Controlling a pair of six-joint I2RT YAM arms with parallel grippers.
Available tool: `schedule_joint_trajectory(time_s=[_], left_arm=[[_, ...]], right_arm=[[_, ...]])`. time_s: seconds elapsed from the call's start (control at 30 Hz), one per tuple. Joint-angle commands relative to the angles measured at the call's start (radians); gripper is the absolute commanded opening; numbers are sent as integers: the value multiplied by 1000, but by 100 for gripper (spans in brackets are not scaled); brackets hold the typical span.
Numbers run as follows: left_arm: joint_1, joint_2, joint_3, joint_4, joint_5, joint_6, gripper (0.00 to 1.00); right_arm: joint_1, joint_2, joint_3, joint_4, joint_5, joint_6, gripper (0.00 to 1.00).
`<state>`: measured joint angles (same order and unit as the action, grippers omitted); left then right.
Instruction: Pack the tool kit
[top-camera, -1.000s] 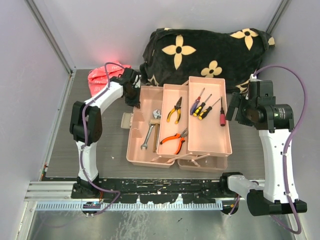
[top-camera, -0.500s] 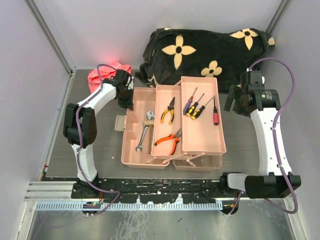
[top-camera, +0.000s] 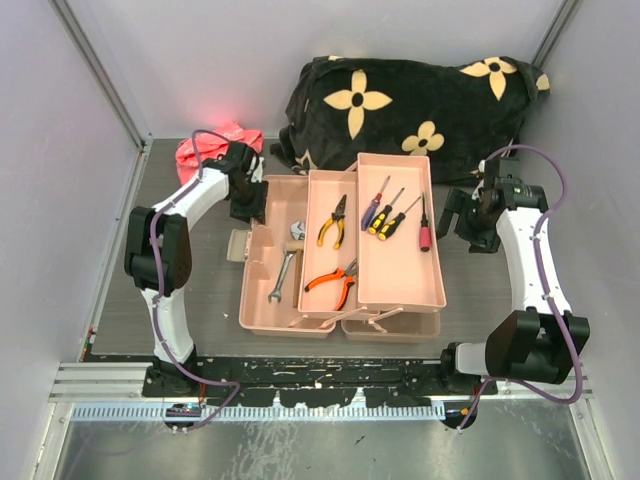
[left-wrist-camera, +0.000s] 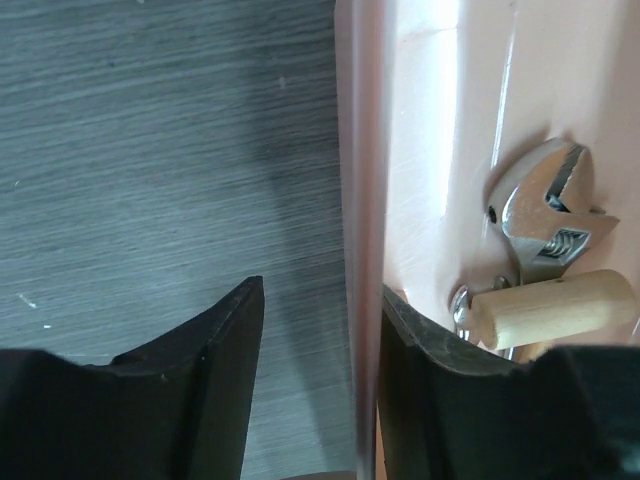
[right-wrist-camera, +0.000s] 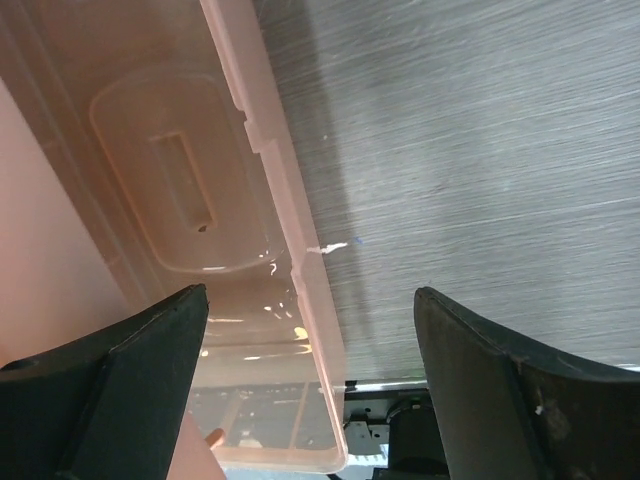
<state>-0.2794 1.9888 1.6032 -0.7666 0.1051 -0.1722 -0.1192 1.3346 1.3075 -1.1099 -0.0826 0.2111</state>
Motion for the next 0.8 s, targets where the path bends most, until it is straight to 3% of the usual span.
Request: schedule_joint_trajectory(time_s=[0.0, 0.57, 0.67, 0.77], left_arm=[[20, -32, -4, -21, -25, 36, 50], [24, -21, -19, -22, 16, -30, 49], [24, -23, -20, -22, 22, -38, 49], [24, -31, -20, -21, 22, -44, 49]], right_arm=[[3, -29, -92, 30, -209, -53, 88], [4, 4, -356, 194, -330, -35, 80], [3, 26, -391, 229, -327, -26, 73], [4, 44, -438, 271, -315, -11, 59]])
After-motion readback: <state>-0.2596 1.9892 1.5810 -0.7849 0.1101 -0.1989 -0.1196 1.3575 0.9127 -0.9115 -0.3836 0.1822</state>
